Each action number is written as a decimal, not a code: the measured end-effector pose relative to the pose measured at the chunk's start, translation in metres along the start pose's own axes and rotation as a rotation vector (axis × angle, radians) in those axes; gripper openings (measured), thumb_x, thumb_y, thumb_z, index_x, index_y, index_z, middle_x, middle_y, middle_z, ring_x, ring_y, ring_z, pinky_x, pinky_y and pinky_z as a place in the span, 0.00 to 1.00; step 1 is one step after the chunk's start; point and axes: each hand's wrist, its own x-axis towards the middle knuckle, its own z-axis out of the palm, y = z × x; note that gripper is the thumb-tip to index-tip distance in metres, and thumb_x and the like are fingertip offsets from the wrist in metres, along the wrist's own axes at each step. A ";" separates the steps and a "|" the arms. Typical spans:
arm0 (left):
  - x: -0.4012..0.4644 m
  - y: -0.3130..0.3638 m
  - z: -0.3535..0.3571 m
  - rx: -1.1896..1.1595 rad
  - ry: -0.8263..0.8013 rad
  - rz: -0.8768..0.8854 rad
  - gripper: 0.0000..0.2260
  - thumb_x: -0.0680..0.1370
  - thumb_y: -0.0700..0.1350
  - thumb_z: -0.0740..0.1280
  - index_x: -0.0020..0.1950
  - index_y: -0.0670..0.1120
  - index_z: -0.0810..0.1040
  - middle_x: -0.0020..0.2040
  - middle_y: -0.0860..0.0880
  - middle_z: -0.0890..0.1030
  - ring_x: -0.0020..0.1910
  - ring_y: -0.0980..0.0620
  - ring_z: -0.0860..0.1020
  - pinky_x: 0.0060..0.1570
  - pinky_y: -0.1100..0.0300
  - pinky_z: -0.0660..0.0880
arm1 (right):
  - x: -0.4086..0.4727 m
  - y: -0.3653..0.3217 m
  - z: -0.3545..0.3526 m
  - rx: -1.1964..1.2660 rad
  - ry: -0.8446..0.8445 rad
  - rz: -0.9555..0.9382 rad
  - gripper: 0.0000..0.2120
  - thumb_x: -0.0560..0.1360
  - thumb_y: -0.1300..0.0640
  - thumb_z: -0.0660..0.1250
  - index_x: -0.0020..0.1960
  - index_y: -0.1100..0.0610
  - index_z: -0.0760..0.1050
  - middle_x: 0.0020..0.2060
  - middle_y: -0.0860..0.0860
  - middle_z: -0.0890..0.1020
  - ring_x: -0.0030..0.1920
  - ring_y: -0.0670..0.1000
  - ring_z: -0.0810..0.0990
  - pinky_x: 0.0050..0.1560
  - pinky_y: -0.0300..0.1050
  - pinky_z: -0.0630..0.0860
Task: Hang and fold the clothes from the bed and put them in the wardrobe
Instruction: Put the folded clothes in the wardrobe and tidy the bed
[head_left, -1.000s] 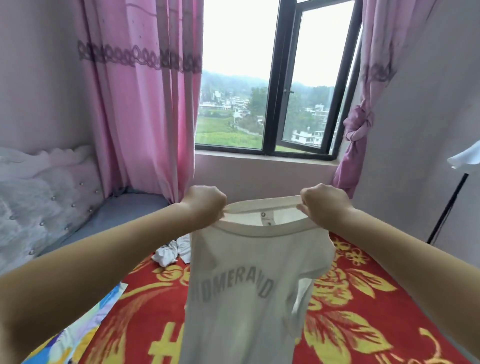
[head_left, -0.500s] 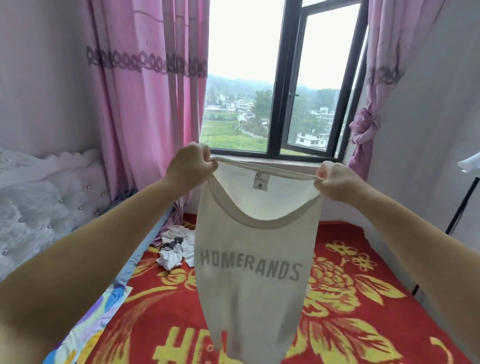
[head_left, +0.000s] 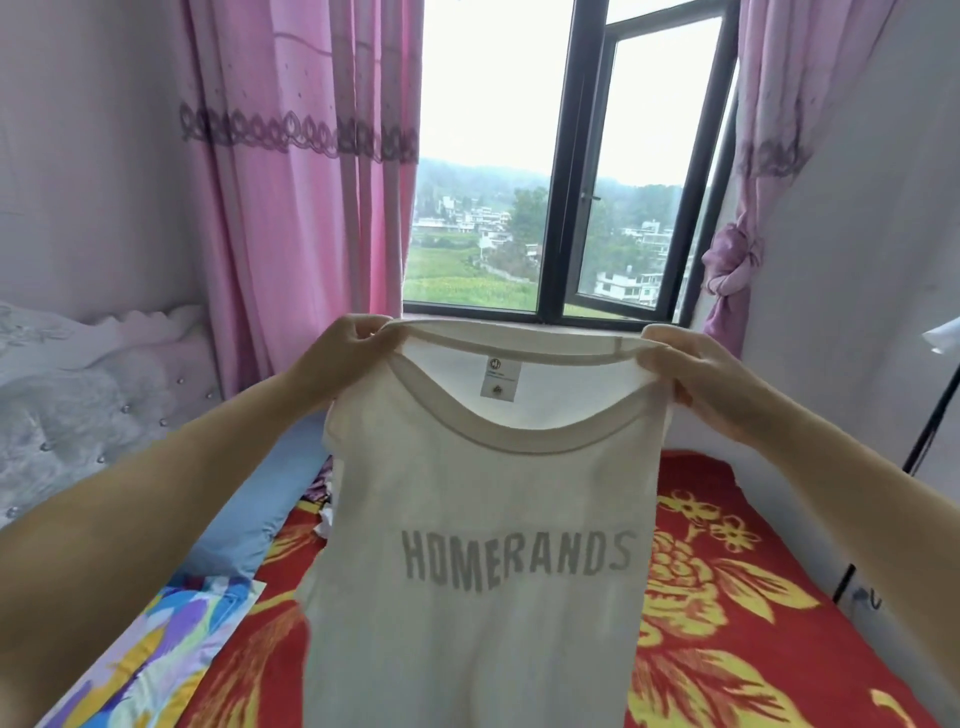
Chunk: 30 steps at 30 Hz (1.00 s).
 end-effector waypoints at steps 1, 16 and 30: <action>0.000 0.000 -0.005 0.013 -0.070 -0.047 0.31 0.65 0.66 0.69 0.39 0.35 0.74 0.30 0.46 0.70 0.28 0.51 0.68 0.26 0.64 0.68 | -0.002 -0.003 0.001 -0.058 -0.007 -0.021 0.15 0.71 0.46 0.66 0.35 0.54 0.67 0.29 0.46 0.68 0.28 0.42 0.65 0.29 0.34 0.63; -0.007 0.007 -0.005 0.372 -0.097 0.208 0.39 0.68 0.75 0.55 0.30 0.37 0.70 0.32 0.39 0.71 0.28 0.54 0.68 0.33 0.68 0.68 | -0.013 -0.010 -0.009 -0.237 -0.189 0.131 0.30 0.61 0.28 0.69 0.31 0.57 0.75 0.26 0.49 0.73 0.26 0.47 0.71 0.27 0.34 0.69; -0.021 0.013 0.001 0.371 -0.331 0.102 0.29 0.63 0.67 0.69 0.36 0.39 0.77 0.27 0.50 0.74 0.27 0.59 0.70 0.31 0.69 0.69 | -0.023 -0.017 -0.042 -0.249 -0.316 0.359 0.11 0.68 0.49 0.72 0.33 0.56 0.82 0.31 0.52 0.81 0.30 0.48 0.78 0.31 0.39 0.76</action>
